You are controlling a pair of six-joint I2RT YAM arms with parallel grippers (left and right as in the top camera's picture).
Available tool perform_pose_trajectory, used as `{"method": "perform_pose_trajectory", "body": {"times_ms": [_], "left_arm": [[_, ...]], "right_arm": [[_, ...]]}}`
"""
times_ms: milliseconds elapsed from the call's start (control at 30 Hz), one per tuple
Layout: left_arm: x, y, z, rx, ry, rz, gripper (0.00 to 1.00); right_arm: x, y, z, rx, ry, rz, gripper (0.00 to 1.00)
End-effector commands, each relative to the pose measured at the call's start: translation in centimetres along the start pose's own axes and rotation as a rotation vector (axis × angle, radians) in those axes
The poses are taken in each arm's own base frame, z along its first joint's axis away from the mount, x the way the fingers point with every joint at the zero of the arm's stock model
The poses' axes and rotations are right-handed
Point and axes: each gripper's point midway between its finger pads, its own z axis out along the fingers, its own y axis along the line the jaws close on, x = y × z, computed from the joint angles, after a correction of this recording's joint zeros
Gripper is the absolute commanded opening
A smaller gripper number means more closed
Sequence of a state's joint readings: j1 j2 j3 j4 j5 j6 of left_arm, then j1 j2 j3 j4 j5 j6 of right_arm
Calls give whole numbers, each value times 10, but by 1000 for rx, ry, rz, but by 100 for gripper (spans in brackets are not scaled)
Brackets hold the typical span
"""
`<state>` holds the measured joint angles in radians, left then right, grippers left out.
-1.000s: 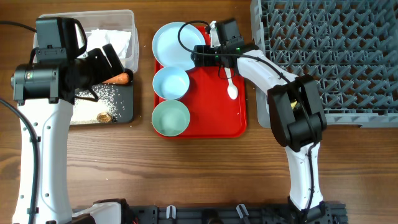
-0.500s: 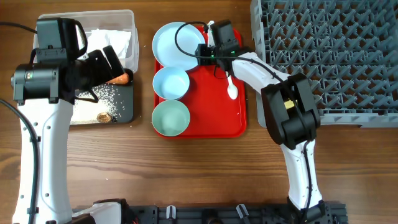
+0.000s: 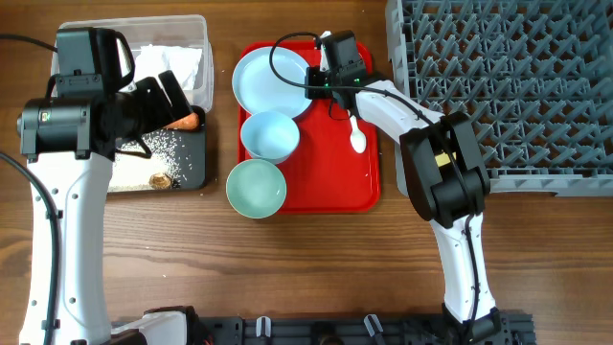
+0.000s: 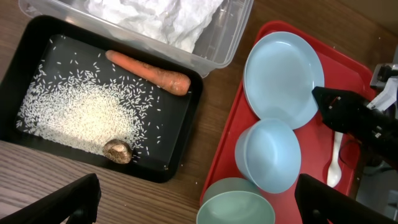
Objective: Sort waste into correct bins and load items into the dishwasher rack
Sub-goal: 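Grasp the plate rim with the right gripper and lift it, then carry the plate over the grey dish rack with the right gripper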
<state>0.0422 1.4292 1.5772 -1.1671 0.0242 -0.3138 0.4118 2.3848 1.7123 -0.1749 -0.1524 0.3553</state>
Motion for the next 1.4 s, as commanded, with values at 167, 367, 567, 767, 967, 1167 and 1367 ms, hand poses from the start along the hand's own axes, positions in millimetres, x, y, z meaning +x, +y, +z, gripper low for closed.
{"method": "perform_pose_trajectory", "body": {"times_ms": [167, 367, 567, 767, 967, 1167, 1367], "left_arm": [[0, 0, -2, 3, -5, -13, 100], [0, 0, -2, 3, -5, -13, 100], [0, 0, -2, 3, -5, -13, 100], [0, 0, -2, 3, -5, -13, 100], [0, 0, -2, 3, -5, -13, 100], [0, 0, -2, 3, -5, -13, 100], [0, 0, -2, 3, -5, -13, 100]], "right_arm": [[32, -43, 8, 103, 101, 42, 4], [9, -53, -8, 109, 57, 59, 4], [-33, -53, -44, 102, -34, 37, 4], [-78, -38, -95, 122, -150, -50, 4], [-116, -30, -166, 219, -256, -178, 4], [-129, -56, -220, 413, -298, -185, 4], [-149, -101, -263, 529, -362, -146, 4]]}}
